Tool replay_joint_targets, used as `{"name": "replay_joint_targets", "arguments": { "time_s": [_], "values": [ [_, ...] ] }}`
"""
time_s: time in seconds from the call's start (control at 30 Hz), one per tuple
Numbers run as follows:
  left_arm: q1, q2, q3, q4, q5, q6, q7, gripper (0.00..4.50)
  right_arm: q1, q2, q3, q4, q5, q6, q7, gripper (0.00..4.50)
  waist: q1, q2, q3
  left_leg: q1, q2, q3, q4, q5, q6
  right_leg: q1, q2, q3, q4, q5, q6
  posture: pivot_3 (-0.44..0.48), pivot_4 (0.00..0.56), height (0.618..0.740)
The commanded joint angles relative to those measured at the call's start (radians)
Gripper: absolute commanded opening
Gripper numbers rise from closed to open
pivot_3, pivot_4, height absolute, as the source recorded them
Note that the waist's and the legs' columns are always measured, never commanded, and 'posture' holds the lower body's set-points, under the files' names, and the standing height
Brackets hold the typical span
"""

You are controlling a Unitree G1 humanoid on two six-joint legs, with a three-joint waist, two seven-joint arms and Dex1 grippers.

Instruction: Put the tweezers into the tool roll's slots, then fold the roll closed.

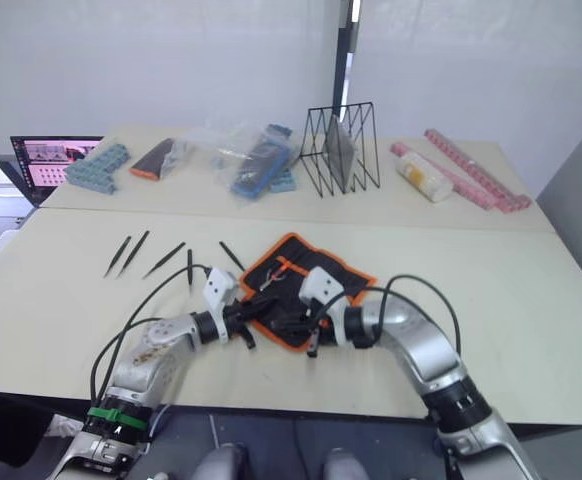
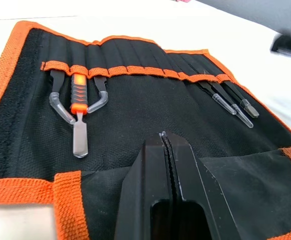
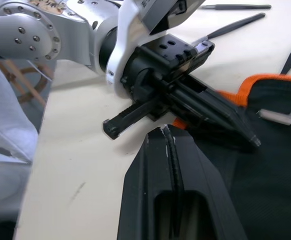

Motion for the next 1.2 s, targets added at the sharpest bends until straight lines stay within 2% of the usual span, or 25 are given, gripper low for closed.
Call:
{"name": "replay_joint_targets", "arguments": {
  "time_s": [0.03,0.23,0.4,0.6,0.97,1.1,1.2],
  "values": [
    [0.047,0.008,0.019,0.064,0.023,0.020,0.025,0.03,-0.033,0.025,0.051,0.153,-0.110,-0.165,0.001,0.00,-0.001,0.000,0.000,0.000,0.000,0.000,0.000,0.000,0.000,0.000,0.000,0.000,0.000,0.000,0.000,0.000,0.150,0.734],
    [0.038,0.009,0.014,0.074,0.042,0.024,0.035,0.03,-0.038,0.097,0.072,0.357,-0.177,-0.343,0.028,0.00,0.000,0.001,0.000,0.001,0.000,0.001,-0.001,0.000,0.000,0.000,0.000,0.001,0.000,0.000,0.000,0.000,0.150,0.734],
    [0.021,0.013,-0.001,0.125,0.074,0.033,0.060,0.03,0.077,0.095,0.076,0.436,-0.162,-0.414,0.123,0.00,0.001,0.003,-0.003,0.006,0.000,0.000,-0.003,0.000,0.000,0.006,0.000,0.000,-0.001,0.000,0.000,0.000,0.150,0.734],
    [0.001,0.011,0.001,0.167,0.093,0.026,0.077,0.03,0.160,0.064,0.009,0.363,-0.067,-0.356,0.218,0.00,0.001,0.003,-0.020,0.020,0.000,0.000,-0.009,-0.001,-0.001,0.021,0.000,0.000,-0.010,-0.002,0.001,0.000,0.150,0.734],
    [-0.030,0.016,-0.013,0.193,0.088,0.014,0.042,0.03,0.171,-0.046,0.055,0.255,-0.131,-0.349,0.278,0.00,0.003,0.003,-0.022,0.026,0.000,0.000,-0.010,-0.001,-0.001,0.028,0.000,0.000,-0.011,-0.008,0.006,0.000,0.150,0.734],
    [-0.033,0.025,-0.004,0.150,0.082,-0.034,0.019,0.03,0.168,-0.068,-0.006,0.162,-0.050,-0.270,0.278,0.00,0.003,0.003,-0.021,0.025,0.000,0.000,-0.010,-0.001,-0.001,0.028,0.000,0.000,-0.012,-0.008,0.006,0.000,0.150,0.734],
    [-0.038,0.028,0.023,0.057,0.033,-0.079,-0.025,0.03,0.162,-0.087,-0.095,0.095,0.099,-0.117,0.302,0.00,0.002,0.003,-0.019,0.019,0.000,0.000,-0.010,-0.001,-0.001,0.022,0.000,0.000,-0.011,-0.006,0.002,0.000,0.150,0.734]
  ]
}}
